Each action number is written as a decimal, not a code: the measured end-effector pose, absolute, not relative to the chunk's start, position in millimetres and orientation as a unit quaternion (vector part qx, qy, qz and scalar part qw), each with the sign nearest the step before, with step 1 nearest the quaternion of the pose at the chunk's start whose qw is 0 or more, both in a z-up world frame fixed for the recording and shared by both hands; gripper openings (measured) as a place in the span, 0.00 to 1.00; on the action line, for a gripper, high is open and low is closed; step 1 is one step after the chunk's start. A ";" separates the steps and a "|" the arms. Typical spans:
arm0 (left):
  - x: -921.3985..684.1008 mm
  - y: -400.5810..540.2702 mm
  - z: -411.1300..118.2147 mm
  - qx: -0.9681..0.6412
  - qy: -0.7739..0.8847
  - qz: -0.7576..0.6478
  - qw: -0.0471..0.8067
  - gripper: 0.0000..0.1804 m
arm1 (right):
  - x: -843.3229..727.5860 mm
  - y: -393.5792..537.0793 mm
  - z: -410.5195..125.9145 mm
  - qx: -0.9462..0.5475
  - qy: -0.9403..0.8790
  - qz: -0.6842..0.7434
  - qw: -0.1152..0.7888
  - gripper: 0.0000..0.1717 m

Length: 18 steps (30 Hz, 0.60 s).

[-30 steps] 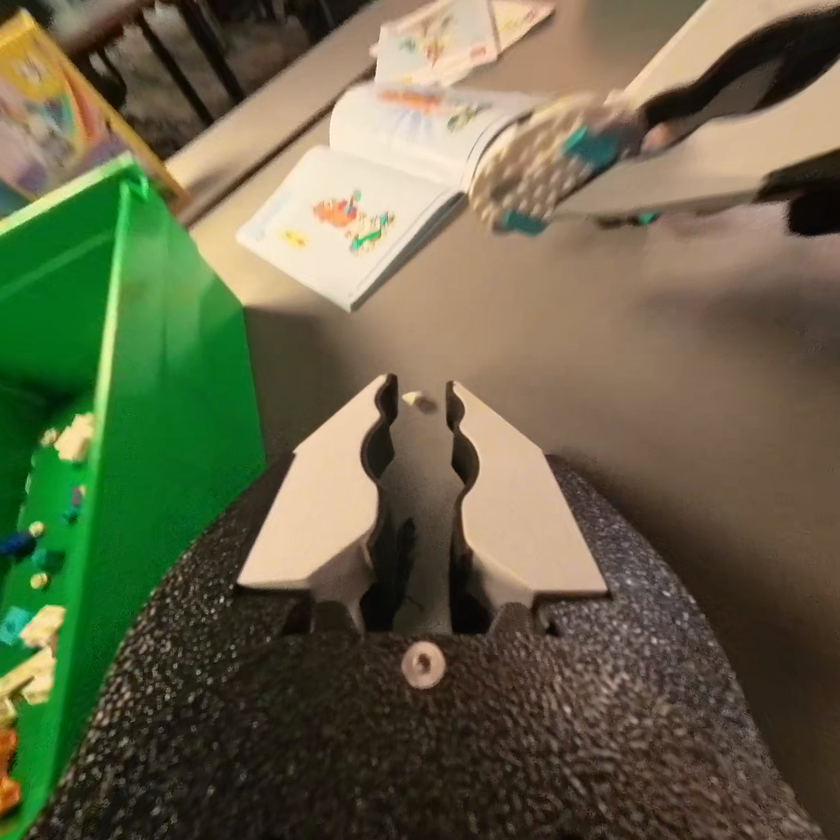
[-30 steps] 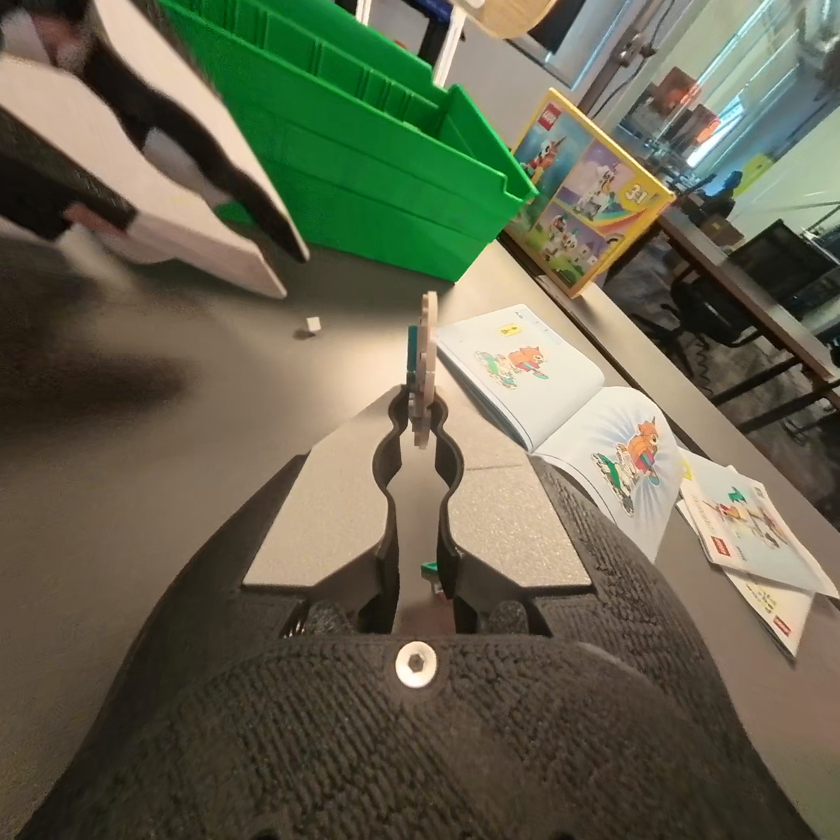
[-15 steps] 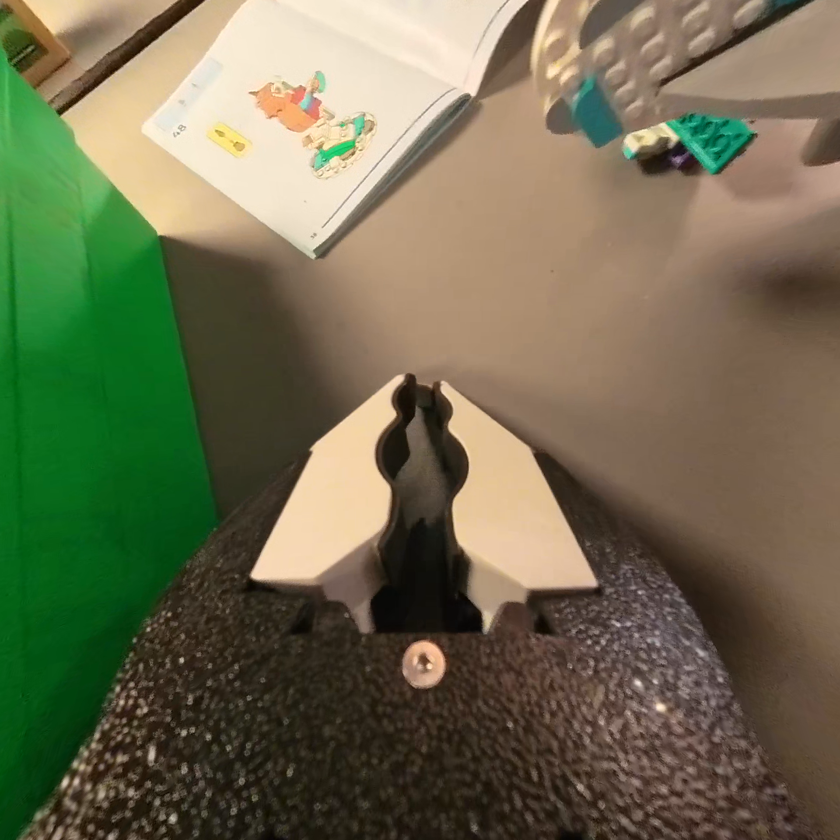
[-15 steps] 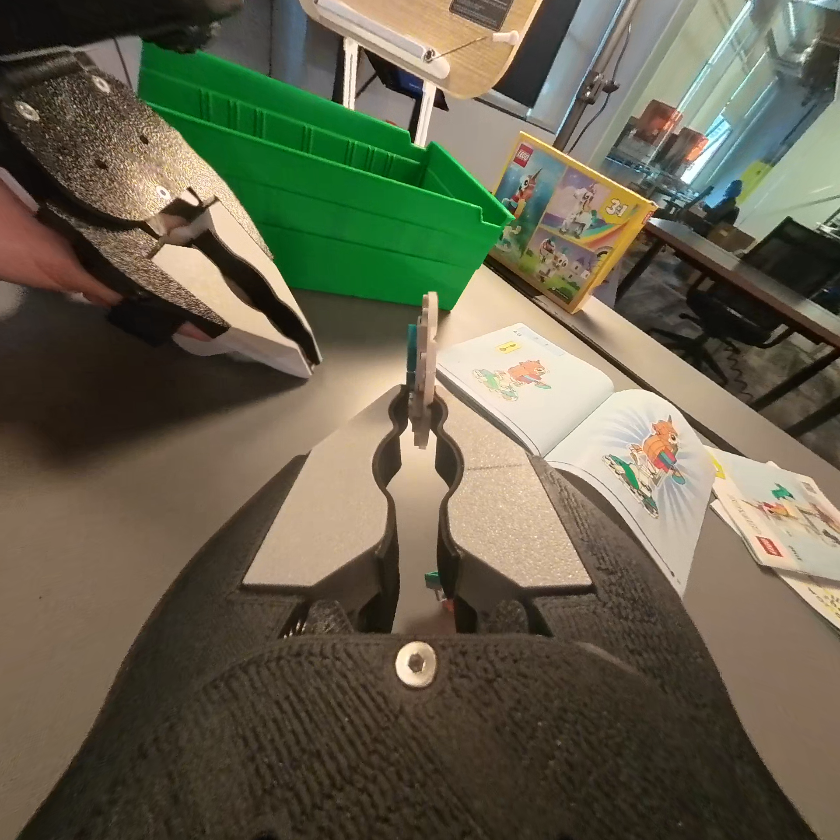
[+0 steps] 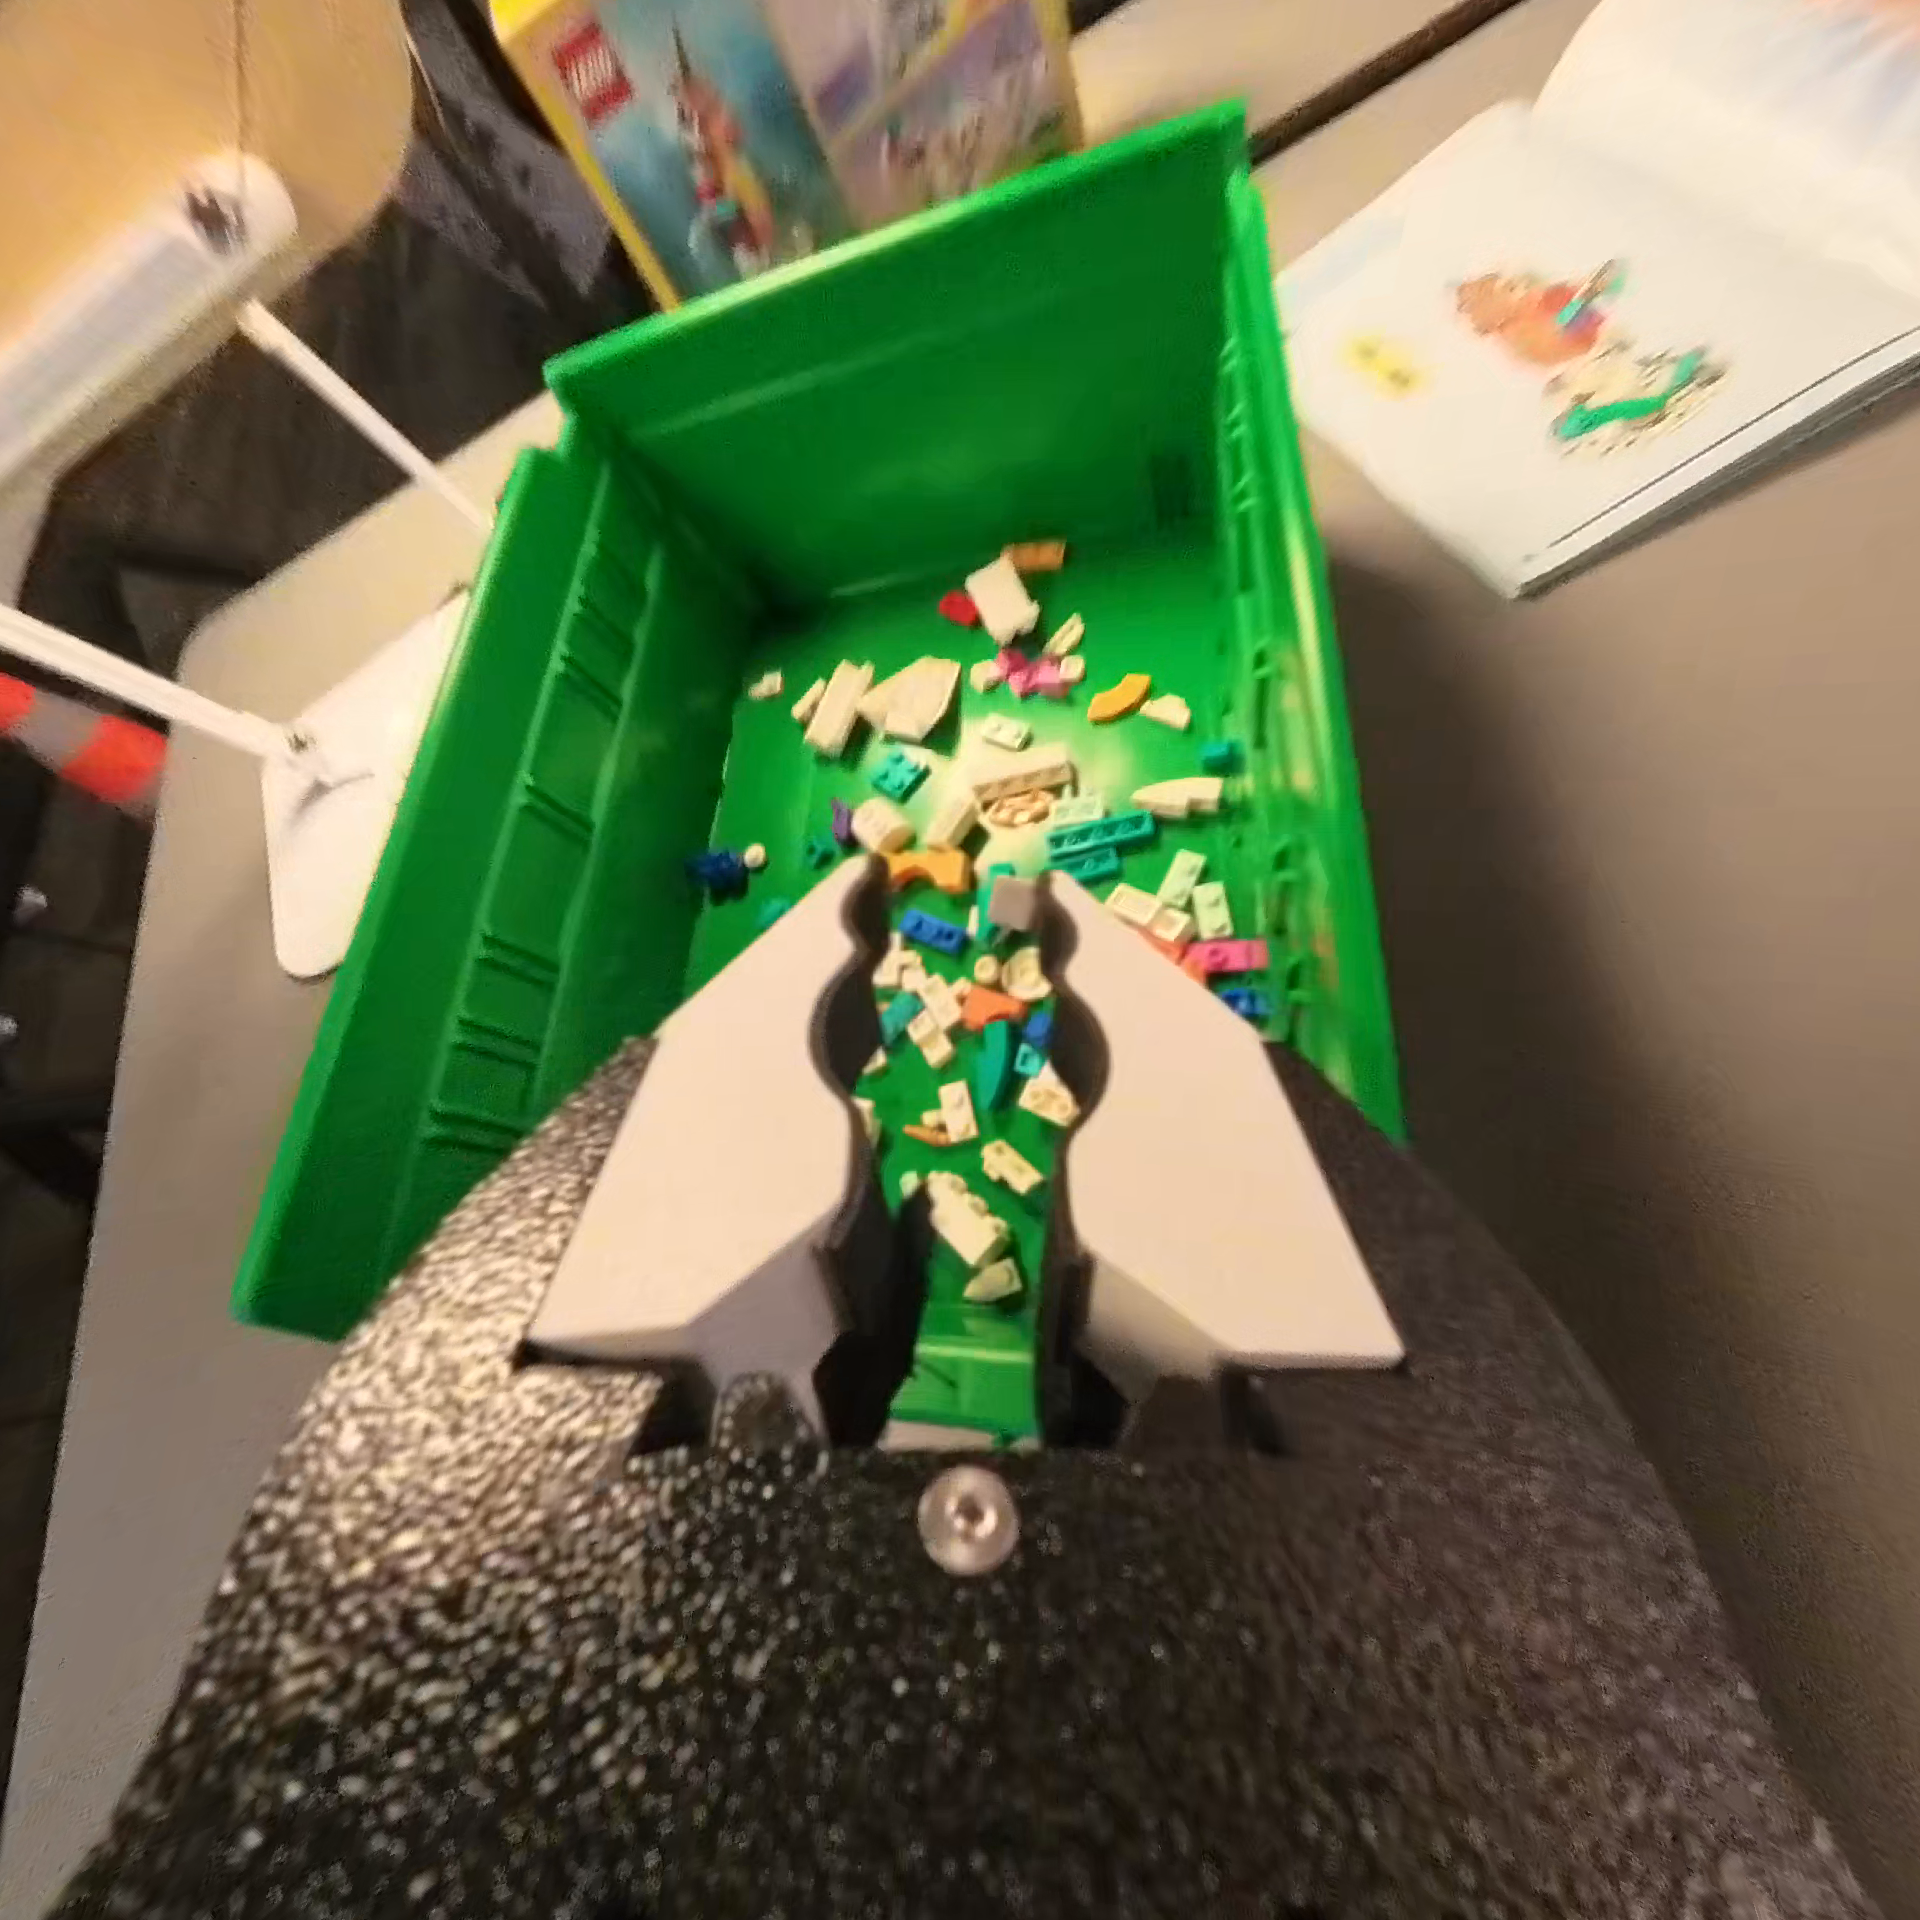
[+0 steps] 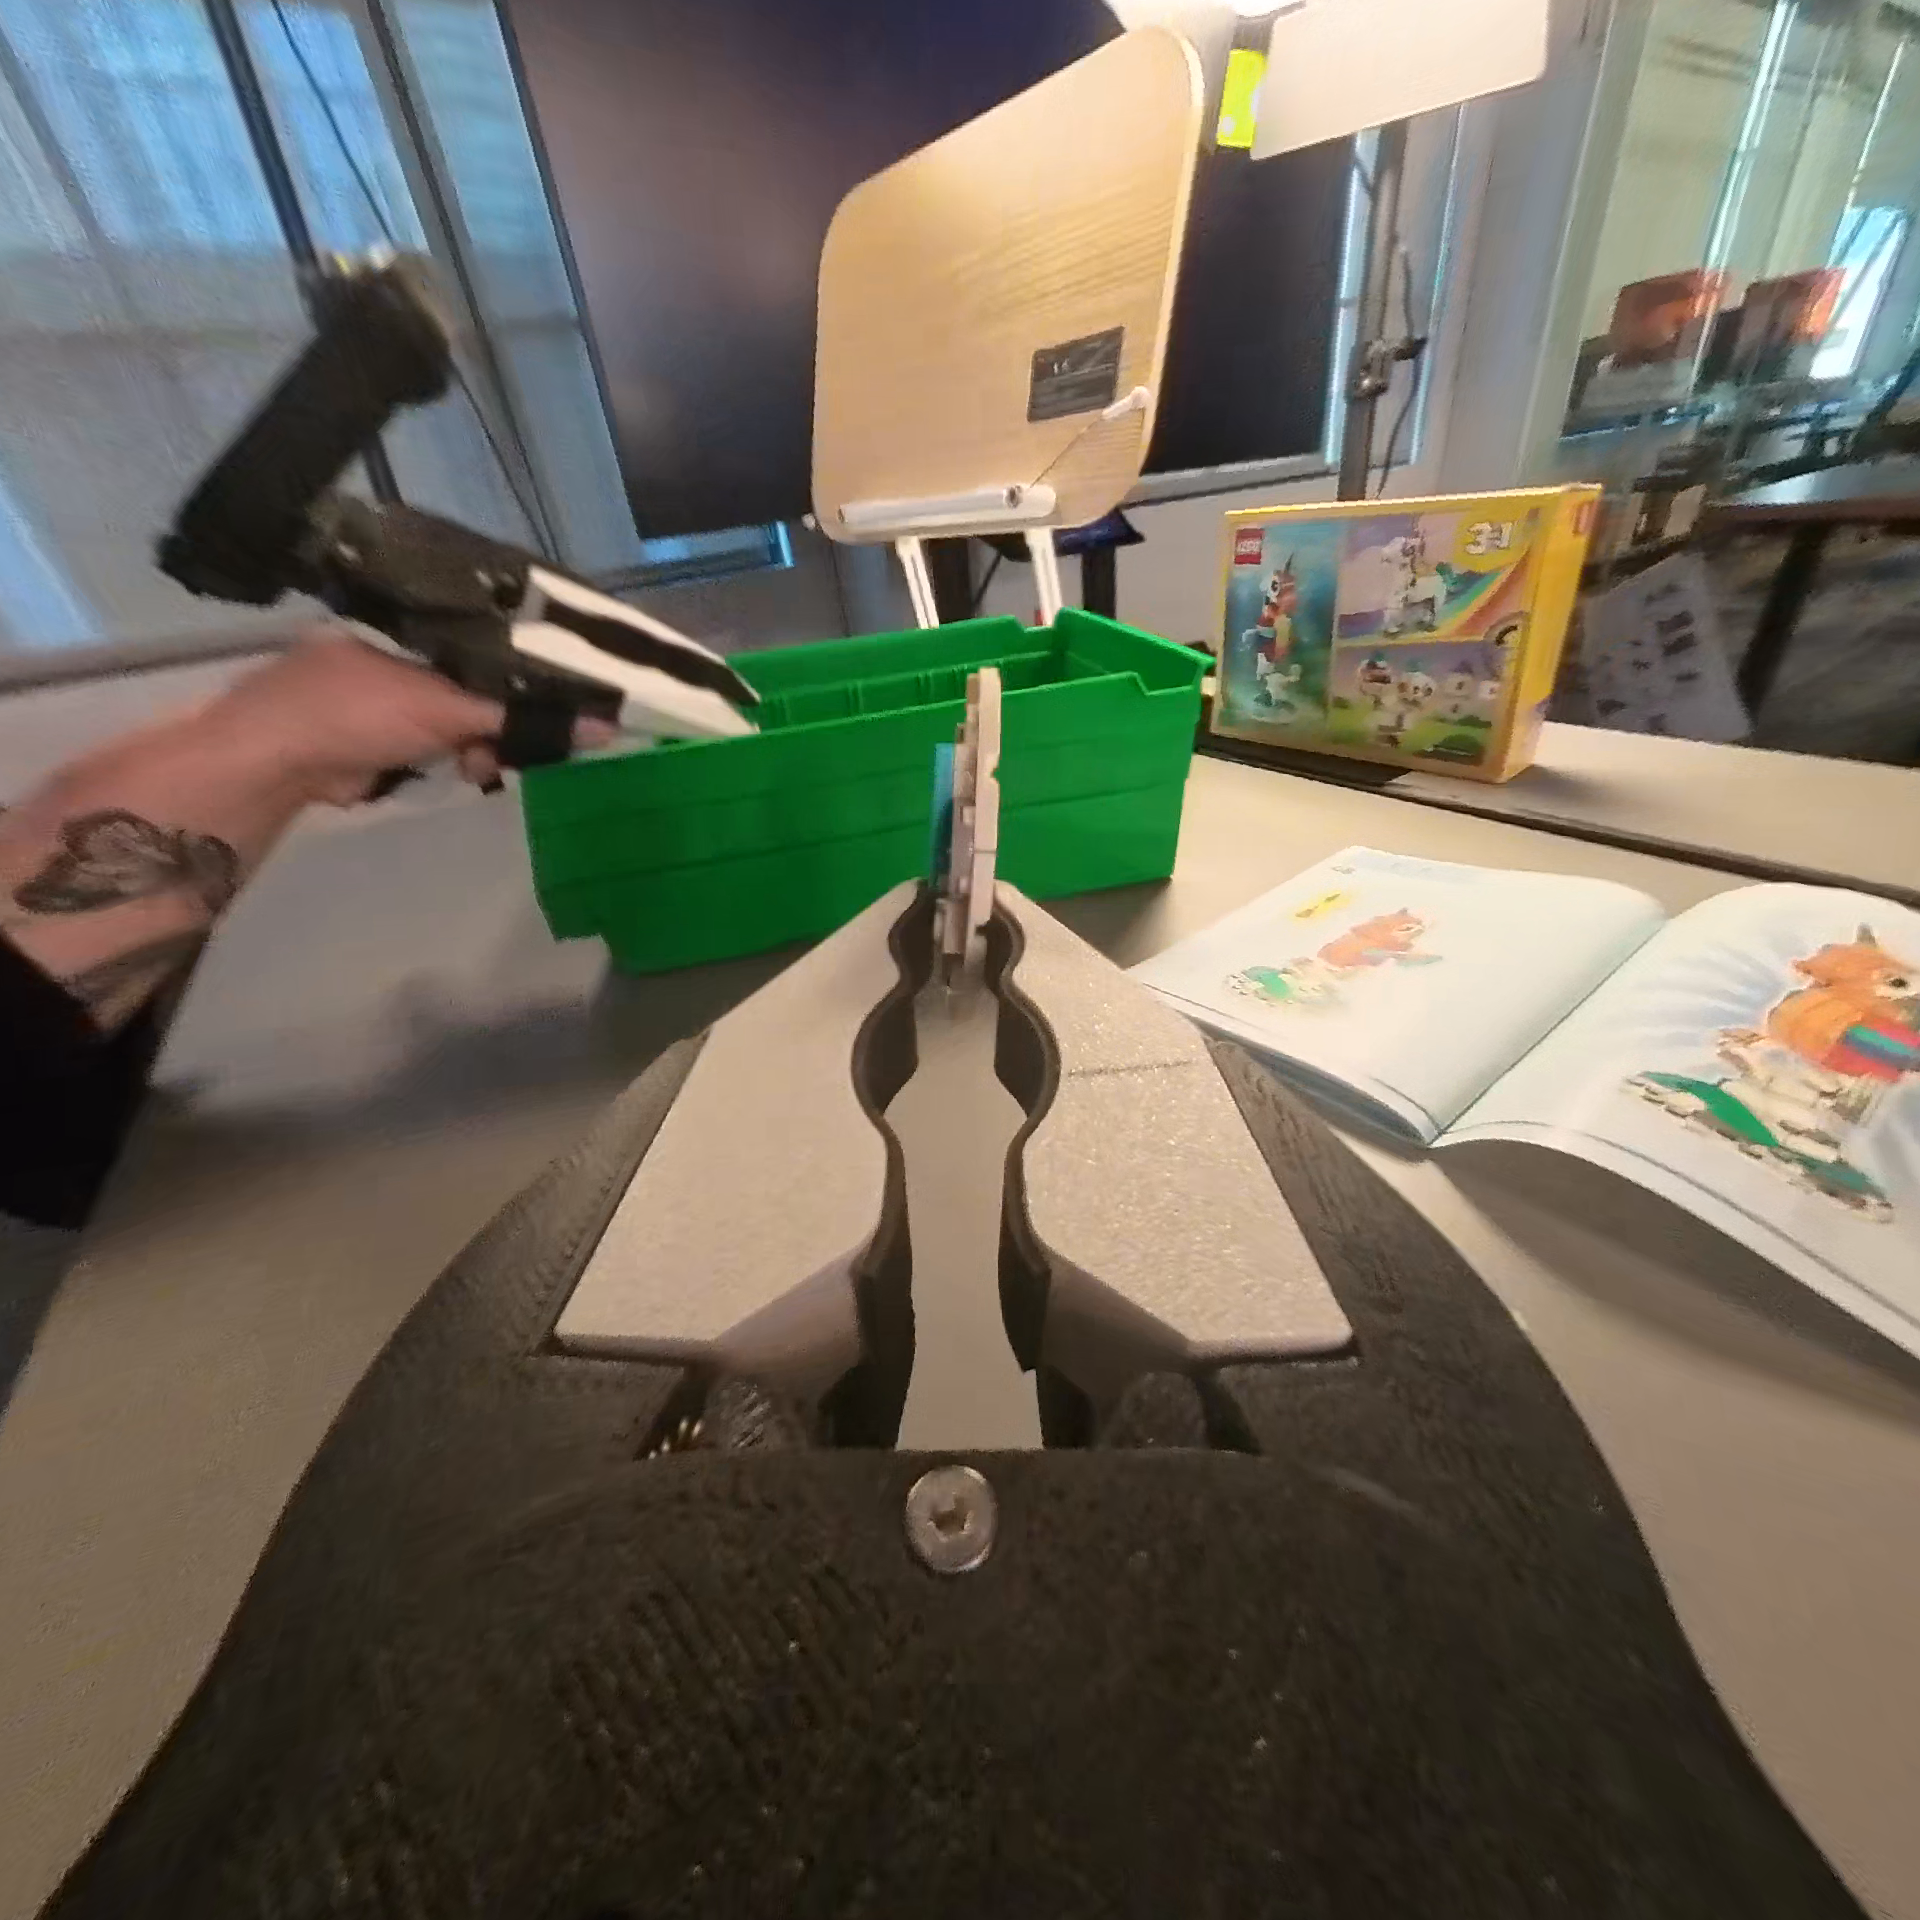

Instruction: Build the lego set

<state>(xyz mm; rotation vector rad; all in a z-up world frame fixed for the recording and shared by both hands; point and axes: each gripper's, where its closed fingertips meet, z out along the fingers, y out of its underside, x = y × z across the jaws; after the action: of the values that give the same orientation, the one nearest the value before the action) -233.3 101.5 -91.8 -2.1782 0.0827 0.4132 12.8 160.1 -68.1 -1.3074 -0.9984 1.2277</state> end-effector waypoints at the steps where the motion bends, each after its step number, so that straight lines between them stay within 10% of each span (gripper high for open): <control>1: -237.1 100.8 -96.5 -0.884 0.028 0.164 0.437 0.18 | 14.1 161.2 -66.8 -0.545 -0.407 0.525 0.511 0.03; 12: -218.1 107.3 -61.1 -0.851 0.033 0.179 0.493 0.25 | 17.2 165.4 -61.3 -0.545 -0.365 0.587 0.474 0.03; 18: -52.6 114.1 -23.9 -0.766 0.215 -0.045 0.604 0.19 | 16.6 142.0 -48.7 -0.497 -0.349 0.701 0.374 0.04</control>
<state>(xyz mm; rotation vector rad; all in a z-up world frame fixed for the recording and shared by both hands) -52.6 114.1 -23.9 -1.7724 0.4969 -0.1044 16.6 142.0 -48.7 -1.2721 -0.8929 1.7960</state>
